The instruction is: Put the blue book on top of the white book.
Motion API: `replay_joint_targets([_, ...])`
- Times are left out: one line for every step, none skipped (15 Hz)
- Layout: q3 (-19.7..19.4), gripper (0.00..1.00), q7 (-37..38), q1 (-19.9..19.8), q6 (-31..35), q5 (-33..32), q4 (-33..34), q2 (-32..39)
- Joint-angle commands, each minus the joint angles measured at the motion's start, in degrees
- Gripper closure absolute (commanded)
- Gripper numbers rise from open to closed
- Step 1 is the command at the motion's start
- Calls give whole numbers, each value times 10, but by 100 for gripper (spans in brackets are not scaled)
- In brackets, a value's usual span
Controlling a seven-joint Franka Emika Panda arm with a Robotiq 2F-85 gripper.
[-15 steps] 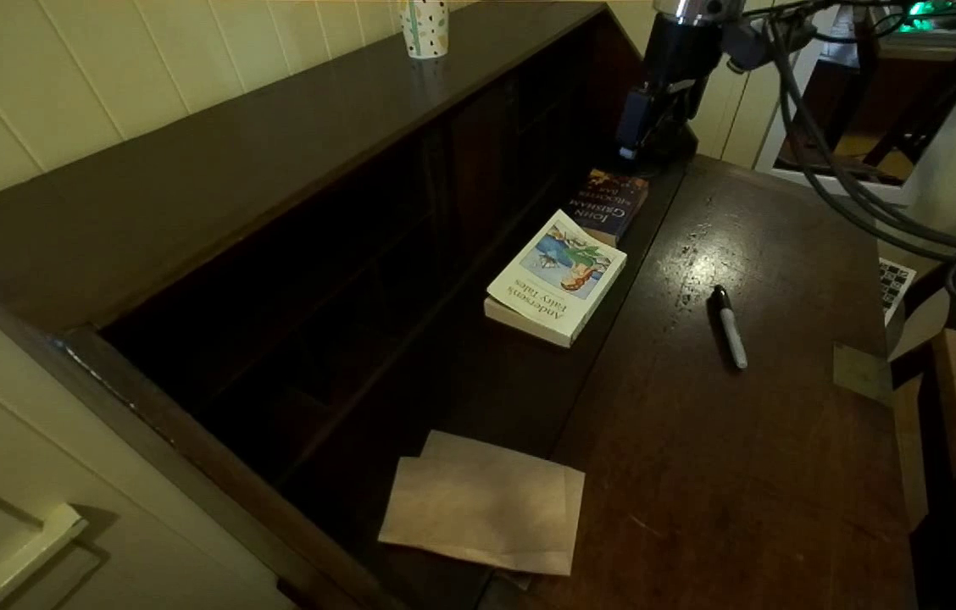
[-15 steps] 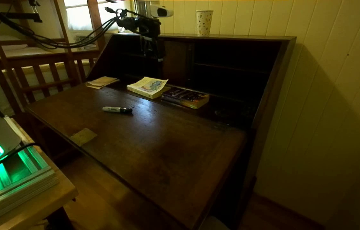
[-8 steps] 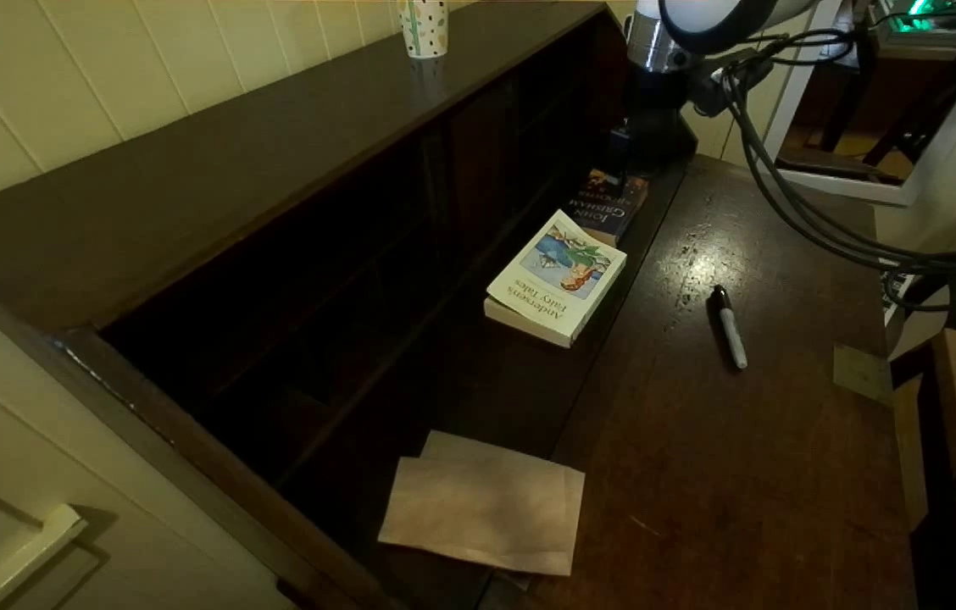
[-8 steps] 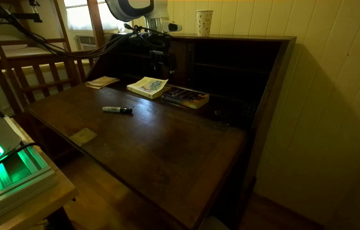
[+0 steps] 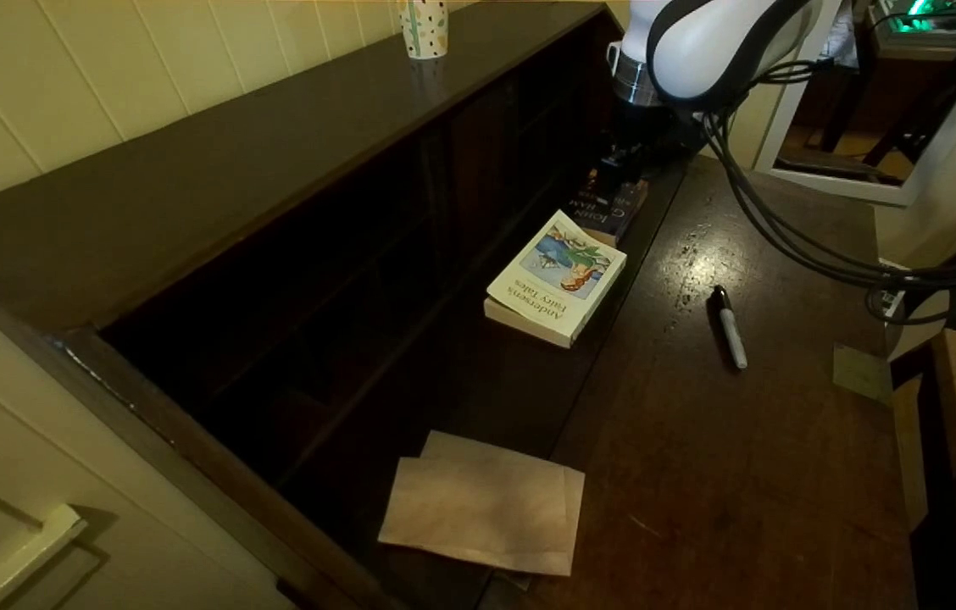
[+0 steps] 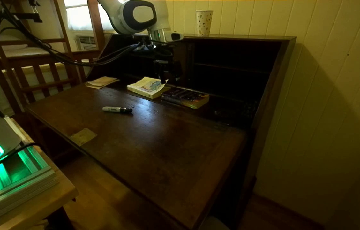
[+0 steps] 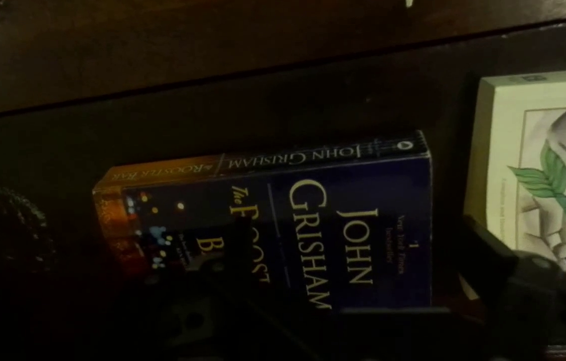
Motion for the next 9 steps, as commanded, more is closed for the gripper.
replay_joint_targets([5, 0, 9, -6, 53, -2, -2, 21])
replay_joint_targets([4, 0, 12, -4, 63, -4, -3, 26])
replay_joint_targets([3, 0, 13, -3, 72, -6, -4, 31])
replay_joint_targets([3, 0, 12, -2, 77, -7, -5, 35])
replay_joint_targets([3, 0, 12, -1, 85, -8, -6, 39])
replay_joint_targets([4, 0, 10, -1, 89, -8, -6, 42])
replay_joint_targets([3, 0, 11, 0, 93, -9, -7, 46])
replay_joint_targets([5, 0, 10, 0, 98, -8, -7, 49])
replay_joint_targets([6, 0, 9, 0, 102, -8, -8, 52])
